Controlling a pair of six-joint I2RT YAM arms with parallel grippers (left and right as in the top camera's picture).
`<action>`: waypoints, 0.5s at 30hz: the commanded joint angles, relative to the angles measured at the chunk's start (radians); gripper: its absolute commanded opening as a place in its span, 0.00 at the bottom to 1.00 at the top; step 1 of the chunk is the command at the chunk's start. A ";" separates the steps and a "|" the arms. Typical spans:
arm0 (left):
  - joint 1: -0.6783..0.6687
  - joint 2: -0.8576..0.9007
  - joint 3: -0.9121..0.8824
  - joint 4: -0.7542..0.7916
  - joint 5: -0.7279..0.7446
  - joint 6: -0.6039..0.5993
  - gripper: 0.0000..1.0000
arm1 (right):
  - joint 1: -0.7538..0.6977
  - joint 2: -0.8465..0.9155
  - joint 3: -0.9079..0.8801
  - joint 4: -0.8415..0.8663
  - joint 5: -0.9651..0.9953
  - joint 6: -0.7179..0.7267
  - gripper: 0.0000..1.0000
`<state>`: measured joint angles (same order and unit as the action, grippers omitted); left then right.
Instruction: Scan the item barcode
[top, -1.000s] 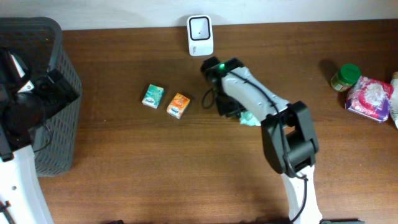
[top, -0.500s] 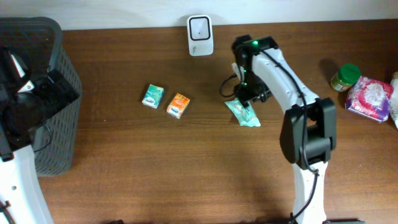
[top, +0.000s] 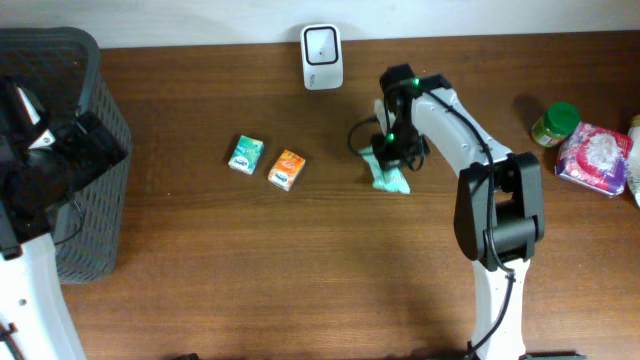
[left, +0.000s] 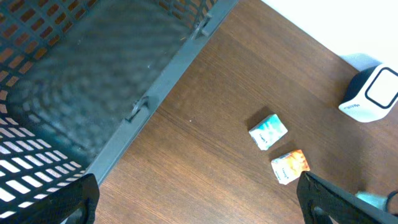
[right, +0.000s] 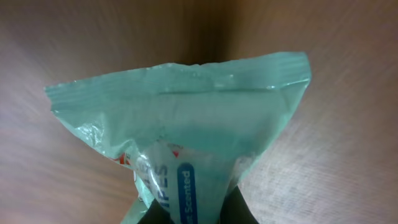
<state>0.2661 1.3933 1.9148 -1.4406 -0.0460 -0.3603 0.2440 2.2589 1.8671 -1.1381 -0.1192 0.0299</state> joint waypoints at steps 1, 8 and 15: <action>0.006 -0.001 0.001 0.002 -0.011 -0.006 0.99 | 0.007 -0.014 0.204 0.119 -0.013 0.201 0.04; 0.006 -0.001 0.001 0.002 -0.011 -0.006 0.99 | 0.066 0.040 0.224 0.840 -0.007 0.331 0.04; 0.006 -0.001 0.001 0.002 -0.011 -0.006 0.99 | 0.116 0.201 0.224 1.153 0.144 0.330 0.04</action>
<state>0.2661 1.3937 1.9148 -1.4384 -0.0463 -0.3603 0.3702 2.4264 2.0842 -0.0051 -0.0914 0.3557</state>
